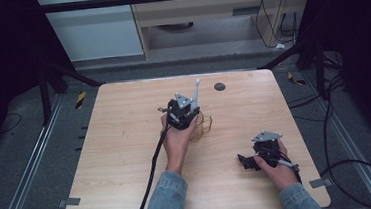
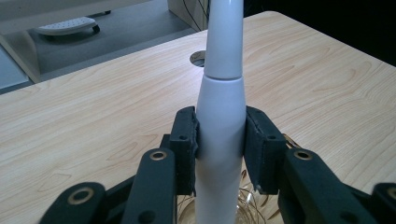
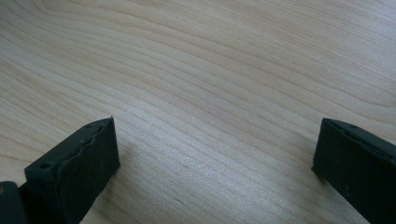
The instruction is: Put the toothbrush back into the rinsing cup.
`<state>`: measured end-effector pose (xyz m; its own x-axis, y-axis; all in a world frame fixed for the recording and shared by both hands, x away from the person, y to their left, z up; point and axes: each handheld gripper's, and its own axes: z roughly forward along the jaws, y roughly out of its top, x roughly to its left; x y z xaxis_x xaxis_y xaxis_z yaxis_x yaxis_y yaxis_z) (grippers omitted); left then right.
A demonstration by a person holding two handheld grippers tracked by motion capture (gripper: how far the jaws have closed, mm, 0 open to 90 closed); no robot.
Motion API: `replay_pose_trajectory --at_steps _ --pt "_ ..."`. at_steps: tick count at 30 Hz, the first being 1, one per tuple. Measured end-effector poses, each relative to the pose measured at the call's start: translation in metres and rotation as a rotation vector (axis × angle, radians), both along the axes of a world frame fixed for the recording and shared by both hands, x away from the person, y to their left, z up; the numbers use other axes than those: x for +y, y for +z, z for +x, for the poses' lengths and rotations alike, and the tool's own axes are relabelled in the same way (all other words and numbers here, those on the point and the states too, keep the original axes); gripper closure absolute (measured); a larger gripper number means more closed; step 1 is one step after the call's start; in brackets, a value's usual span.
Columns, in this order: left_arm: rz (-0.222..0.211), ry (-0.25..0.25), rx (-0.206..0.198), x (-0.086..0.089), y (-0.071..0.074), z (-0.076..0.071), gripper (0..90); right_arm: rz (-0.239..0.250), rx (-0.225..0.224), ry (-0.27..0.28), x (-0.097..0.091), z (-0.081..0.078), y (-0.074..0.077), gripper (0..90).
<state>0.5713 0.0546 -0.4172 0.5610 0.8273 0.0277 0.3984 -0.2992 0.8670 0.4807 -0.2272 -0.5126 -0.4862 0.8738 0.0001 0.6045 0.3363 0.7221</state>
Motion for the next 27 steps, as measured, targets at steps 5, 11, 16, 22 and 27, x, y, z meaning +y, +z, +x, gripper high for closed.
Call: replay_pose_trajectory --at_steps 5,11,16,22,27 --pt "0.007 0.002 0.016 0.0005 -0.0015 -0.0007 66.4 0.0 0.0 0.0 0.0 0.0 0.0 0.3" --pt "0.001 0.001 0.02 0.0019 -0.0011 -0.0017 66.4 0.0 -0.001 0.0 0.0 0.0 0.0 0.3" --pt "-0.004 0.002 0.03 0.0033 -0.0003 -0.0012 66.3 0.0 -0.001 0.0 0.0 0.0001 0.0 0.3" --pt "-0.008 0.007 0.046 0.0058 0.0011 0.0 66.1 0.009 0.009 -0.007 0.0008 -0.0002 0.0006 0.3" --pt "-0.004 0.009 0.043 0.0051 0.0011 -0.0001 66.1 -0.005 -0.006 0.002 -0.0001 0.0005 -0.0004 0.3"
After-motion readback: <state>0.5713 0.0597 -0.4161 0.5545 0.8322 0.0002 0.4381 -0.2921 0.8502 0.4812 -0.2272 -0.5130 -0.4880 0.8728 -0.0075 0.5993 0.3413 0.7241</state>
